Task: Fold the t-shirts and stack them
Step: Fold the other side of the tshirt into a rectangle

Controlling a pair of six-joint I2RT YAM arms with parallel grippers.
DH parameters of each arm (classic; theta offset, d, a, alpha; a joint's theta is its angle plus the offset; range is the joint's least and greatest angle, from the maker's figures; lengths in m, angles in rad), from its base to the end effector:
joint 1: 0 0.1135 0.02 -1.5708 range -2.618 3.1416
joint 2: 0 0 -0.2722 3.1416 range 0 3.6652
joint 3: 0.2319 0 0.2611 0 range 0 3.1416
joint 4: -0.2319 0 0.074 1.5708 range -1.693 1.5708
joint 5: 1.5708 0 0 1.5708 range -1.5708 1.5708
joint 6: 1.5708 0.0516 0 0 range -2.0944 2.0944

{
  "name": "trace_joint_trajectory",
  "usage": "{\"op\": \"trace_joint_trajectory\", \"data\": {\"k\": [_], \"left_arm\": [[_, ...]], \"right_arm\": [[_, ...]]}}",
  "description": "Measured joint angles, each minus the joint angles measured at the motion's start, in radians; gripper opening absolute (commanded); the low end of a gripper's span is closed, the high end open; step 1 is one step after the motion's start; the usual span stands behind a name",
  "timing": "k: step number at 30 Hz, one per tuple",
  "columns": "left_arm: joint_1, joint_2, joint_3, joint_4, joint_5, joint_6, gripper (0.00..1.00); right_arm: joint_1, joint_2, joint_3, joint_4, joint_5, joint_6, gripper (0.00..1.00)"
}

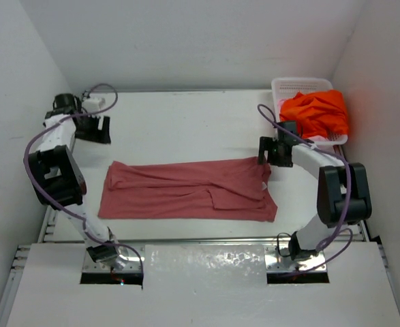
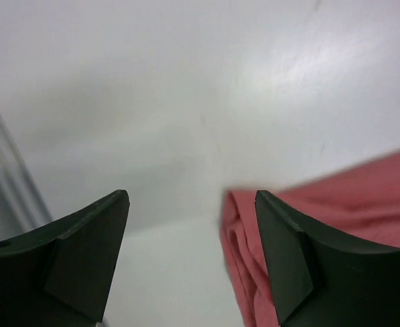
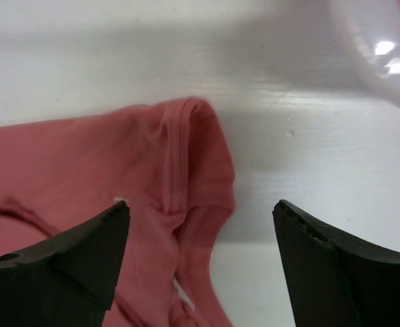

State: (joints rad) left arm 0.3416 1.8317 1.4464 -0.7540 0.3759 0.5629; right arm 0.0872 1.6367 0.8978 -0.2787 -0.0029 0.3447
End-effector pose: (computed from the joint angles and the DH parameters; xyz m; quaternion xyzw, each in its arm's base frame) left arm 0.3825 0.1159 0.2258 0.1457 0.9493 -0.0723 0.2689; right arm 0.3309 0.0291 0.1515 0.1231 0.9541 0.0599 0.2664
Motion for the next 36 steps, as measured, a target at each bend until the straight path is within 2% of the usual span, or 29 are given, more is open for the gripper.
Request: {"op": "trace_joint_trajectory", "data": {"k": [3,5,6,7,9,10,12,13,15,18,22,29,31,36], "left_arm": [[-0.070,-0.056,0.111,0.038,0.003,-0.034,0.73],[-0.187,-0.071,0.209,0.048,0.020,-0.050,0.67],[-0.272,-0.070,0.258,0.066,0.036,-0.058,0.63],[-0.360,-0.066,0.291,0.086,0.051,-0.064,0.53],[-0.552,-0.040,0.338,0.108,0.100,-0.074,0.46],[-0.655,-0.013,0.359,0.107,0.133,-0.075,0.45],[-0.810,0.059,0.389,0.095,0.200,-0.082,0.46],[-0.882,0.110,0.405,0.090,0.237,-0.090,0.51],[-0.976,0.214,0.434,0.077,0.286,-0.109,0.55],[-1.037,0.352,0.440,0.049,0.313,-0.137,0.56],[-1.048,0.455,0.440,0.001,0.287,-0.151,0.51],[-1.050,0.466,0.435,-0.004,0.230,-0.153,0.46],[-1.052,0.462,0.416,0.003,0.225,-0.153,0.50],[-1.066,0.460,0.397,0.003,0.174,-0.154,0.52]], "right_arm": [[-0.001,-0.068,0.045,-0.088,0.002,-0.032,0.84],[-0.003,-0.138,0.055,-0.131,0.002,-0.044,0.76],[-0.005,-0.180,0.054,-0.159,0.001,-0.050,0.59],[-0.006,-0.217,0.050,-0.178,0.001,-0.056,0.48],[-0.011,-0.299,0.019,-0.194,-0.018,-0.063,0.30],[-0.015,-0.343,-0.006,-0.201,-0.047,-0.058,0.27],[-0.021,-0.406,-0.067,-0.199,-0.113,-0.042,0.33],[-0.023,-0.428,-0.101,-0.198,-0.146,-0.033,0.36],[-0.023,-0.457,-0.177,-0.194,-0.209,-0.016,0.39],[-0.021,-0.474,-0.273,-0.195,-0.270,0.013,0.40],[-0.021,-0.488,-0.340,-0.170,-0.324,0.047,0.40],[-0.021,-0.490,-0.364,-0.110,-0.363,0.068,0.39],[-0.021,-0.490,-0.374,-0.095,-0.367,0.072,0.40],[-0.021,-0.474,-0.385,-0.077,-0.368,0.075,0.40]]}}
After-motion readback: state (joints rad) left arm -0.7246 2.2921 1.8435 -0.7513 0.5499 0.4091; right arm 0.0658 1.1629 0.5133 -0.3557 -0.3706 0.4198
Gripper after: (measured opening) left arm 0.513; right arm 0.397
